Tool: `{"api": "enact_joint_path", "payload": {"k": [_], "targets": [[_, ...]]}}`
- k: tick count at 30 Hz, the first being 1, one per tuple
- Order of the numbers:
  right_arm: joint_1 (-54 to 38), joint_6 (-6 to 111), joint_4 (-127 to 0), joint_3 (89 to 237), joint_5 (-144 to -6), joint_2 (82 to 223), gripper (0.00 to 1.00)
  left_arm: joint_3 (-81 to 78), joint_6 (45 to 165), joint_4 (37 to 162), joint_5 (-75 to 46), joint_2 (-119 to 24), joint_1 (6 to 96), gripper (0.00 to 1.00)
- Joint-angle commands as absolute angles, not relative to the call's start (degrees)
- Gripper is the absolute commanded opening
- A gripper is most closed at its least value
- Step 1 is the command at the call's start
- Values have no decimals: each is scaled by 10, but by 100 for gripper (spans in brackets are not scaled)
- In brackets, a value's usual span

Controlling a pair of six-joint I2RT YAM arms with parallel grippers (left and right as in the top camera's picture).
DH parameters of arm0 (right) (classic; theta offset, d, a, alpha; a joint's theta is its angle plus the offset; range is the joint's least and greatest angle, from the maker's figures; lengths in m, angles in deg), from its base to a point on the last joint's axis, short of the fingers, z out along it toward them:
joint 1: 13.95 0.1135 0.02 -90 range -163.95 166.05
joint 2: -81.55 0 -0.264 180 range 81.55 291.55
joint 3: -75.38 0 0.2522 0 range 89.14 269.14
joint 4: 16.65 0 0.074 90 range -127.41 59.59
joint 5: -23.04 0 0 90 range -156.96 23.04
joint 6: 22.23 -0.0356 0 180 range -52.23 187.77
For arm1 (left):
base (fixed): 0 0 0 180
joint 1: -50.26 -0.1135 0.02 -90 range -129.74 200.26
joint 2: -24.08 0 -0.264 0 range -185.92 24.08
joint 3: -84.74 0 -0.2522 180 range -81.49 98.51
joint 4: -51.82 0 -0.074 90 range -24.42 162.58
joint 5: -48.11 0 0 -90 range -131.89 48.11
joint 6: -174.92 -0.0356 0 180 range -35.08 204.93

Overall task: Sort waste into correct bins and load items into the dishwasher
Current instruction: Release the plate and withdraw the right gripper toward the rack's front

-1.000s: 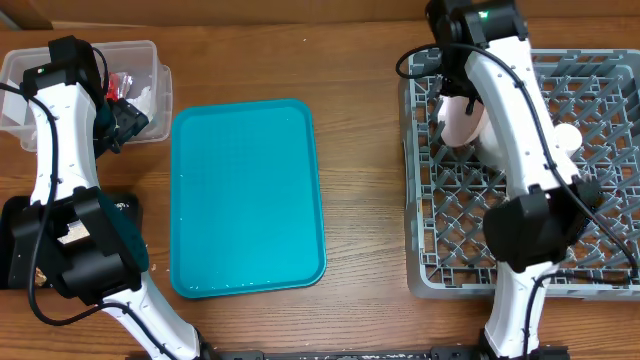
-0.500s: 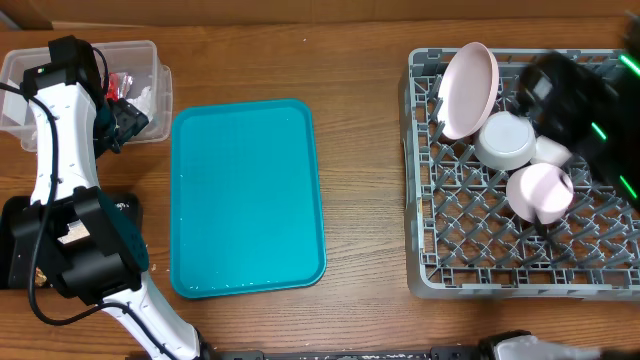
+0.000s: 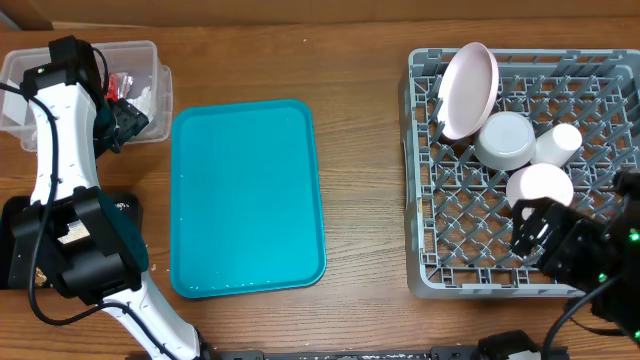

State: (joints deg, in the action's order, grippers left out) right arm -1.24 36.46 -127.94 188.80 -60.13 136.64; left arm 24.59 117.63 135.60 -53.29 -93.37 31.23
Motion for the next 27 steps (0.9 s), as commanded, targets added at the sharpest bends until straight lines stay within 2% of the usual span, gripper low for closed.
{"api": "enact_joint_path", "payload": {"k": [1, 16, 21, 27], "targets": [[-14, 361, -1274, 1868, -608, 1360, 100, 244, 1184, 1356, -536, -934, 311, 100], [-9, 391, -1267, 1847, -589, 1358, 100, 244, 1184, 1356, -537, -934, 311, 100], [-30, 393, -1157, 1753, -583, 1294, 100, 244, 1184, 1356, -537, -934, 311, 100], [-41, 394, -949, 1512, -606, 1127, 100, 244, 1184, 1356, -537, -934, 311, 100]]}}
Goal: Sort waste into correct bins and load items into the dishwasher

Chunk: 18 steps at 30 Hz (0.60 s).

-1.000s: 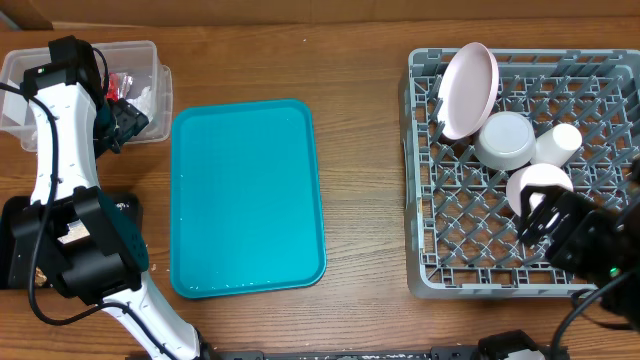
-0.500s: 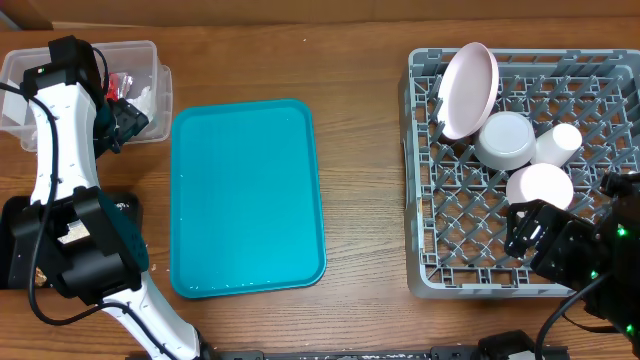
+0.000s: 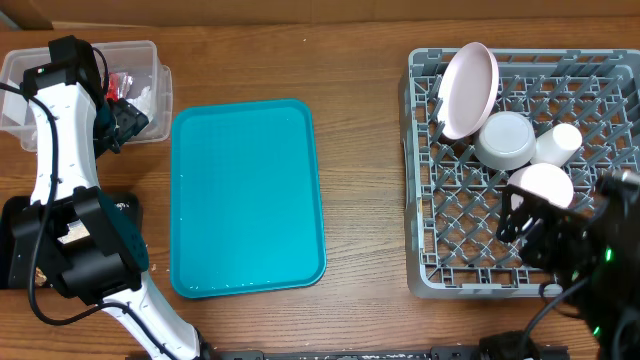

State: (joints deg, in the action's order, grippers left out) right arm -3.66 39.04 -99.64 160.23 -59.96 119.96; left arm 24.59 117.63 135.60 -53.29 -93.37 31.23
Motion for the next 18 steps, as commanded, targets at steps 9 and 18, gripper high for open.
{"api": "enact_joint_path", "payload": {"k": [9, 18], "targets": [[-41, 437, -574, 1144, -648, 919, 100, 244, 1184, 1356, -537, -934, 311, 100], [-59, 492, -318, 968, -666, 853, 100, 244, 1184, 1356, -537, -934, 311, 100]]}}
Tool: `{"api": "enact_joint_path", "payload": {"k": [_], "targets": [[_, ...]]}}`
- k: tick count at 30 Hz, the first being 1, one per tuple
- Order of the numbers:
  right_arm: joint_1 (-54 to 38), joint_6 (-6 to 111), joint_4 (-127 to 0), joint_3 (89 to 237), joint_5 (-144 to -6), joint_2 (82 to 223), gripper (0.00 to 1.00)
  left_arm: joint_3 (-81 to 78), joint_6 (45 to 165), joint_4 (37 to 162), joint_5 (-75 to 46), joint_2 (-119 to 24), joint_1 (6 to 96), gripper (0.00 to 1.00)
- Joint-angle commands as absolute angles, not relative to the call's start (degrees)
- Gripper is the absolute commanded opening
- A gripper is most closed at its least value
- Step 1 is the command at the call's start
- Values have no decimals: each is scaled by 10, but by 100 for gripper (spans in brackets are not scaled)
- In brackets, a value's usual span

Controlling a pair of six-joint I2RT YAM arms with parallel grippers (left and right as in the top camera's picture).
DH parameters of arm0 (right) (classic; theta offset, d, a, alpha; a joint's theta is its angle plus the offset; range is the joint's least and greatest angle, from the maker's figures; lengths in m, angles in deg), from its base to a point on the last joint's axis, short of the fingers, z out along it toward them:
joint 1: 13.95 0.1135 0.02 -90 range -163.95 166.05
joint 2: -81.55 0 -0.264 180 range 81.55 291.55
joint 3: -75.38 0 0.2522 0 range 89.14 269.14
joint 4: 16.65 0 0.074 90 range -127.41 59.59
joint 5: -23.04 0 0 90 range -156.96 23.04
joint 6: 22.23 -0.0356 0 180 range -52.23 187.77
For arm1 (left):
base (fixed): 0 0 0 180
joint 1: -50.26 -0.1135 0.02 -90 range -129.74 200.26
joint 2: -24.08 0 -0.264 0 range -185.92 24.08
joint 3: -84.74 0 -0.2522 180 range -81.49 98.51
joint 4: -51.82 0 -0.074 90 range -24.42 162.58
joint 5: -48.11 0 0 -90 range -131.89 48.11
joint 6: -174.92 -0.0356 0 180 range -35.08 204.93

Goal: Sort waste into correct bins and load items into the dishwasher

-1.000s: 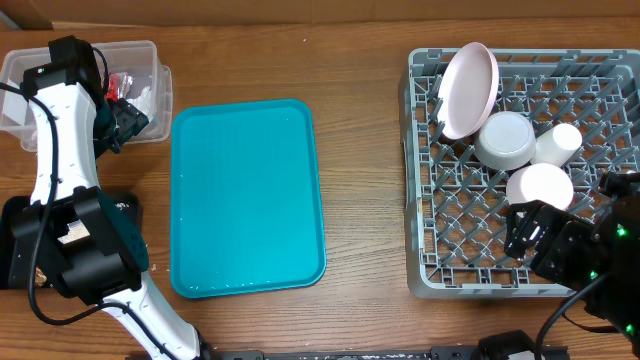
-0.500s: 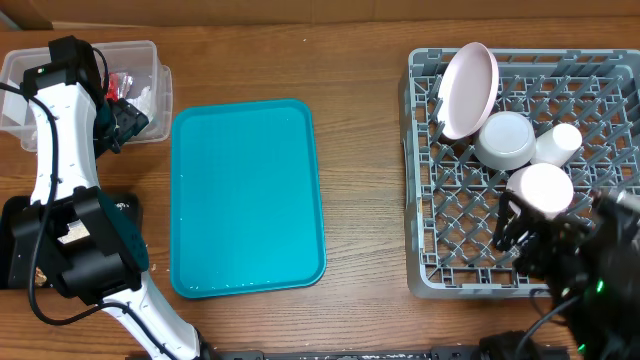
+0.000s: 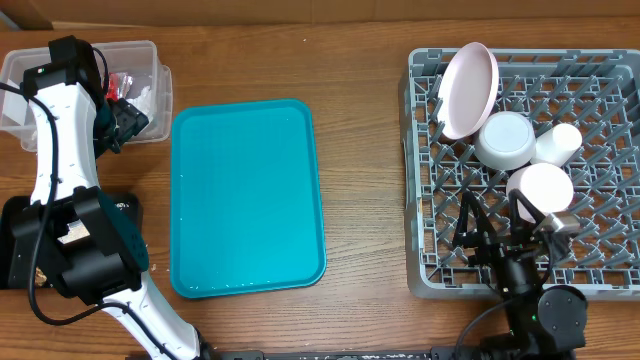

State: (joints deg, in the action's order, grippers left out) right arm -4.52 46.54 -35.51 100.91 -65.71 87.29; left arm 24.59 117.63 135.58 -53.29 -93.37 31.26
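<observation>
The grey dish rack (image 3: 425, 180) on the right holds an upright pink plate (image 3: 468, 90), a white bowl (image 3: 505, 140), a white cup (image 3: 558, 143) and a pale pink bowl (image 3: 541, 186). My right gripper (image 3: 495, 213) stands open over the rack's front part, its fingers spread just left of and below the pale pink bowl, holding nothing. My left gripper (image 3: 126, 119) hangs at the right side of the clear waste bin (image 3: 25, 70); its jaws are too dark to read. The teal tray (image 3: 247, 196) lies bare.
Red and white scraps (image 3: 132, 88) lie in the clear bin at the back left. A black base (image 3: 20, 240) of the left arm sits at the left edge. Bare wooden table (image 3: 365, 170) separates tray and rack.
My right arm has swung from the rack's right front corner to its front middle, and the open gripper now points up the rack beside the pale pink bowl. The left arm stayed put.
First my right gripper sat just below the pale pink bowl in the rack, reaching in from the right. Then it was still close against the bowl's left edge. Now it stands apart and open, the bowl resting in the rack. The left arm held still over the bin.
</observation>
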Motion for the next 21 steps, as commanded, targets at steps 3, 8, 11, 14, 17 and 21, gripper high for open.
{"api": "enact_joint_path", "payload": {"k": [3, 8, 11, 14, 17, 21], "targets": [[-73, 492, -255, 920, -666, 833, 100, 244, 1184, 1356, -537, -934, 311, 100], [-92, 508, -228, 896, -666, 817, 100, 244, 1184, 1356, -536, -934, 311, 100], [-94, 553, -238, 896, -667, 817, 100, 244, 1184, 1356, -537, -934, 311, 100], [-94, 616, -265, 896, -671, 817, 100, 244, 1184, 1356, -537, -934, 311, 100], [-94, 668, -317, 896, -671, 817, 100, 244, 1184, 1356, -537, -934, 311, 100], [-94, 665, -352, 896, -671, 822, 100, 244, 1184, 1356, -537, -934, 311, 100]]}}
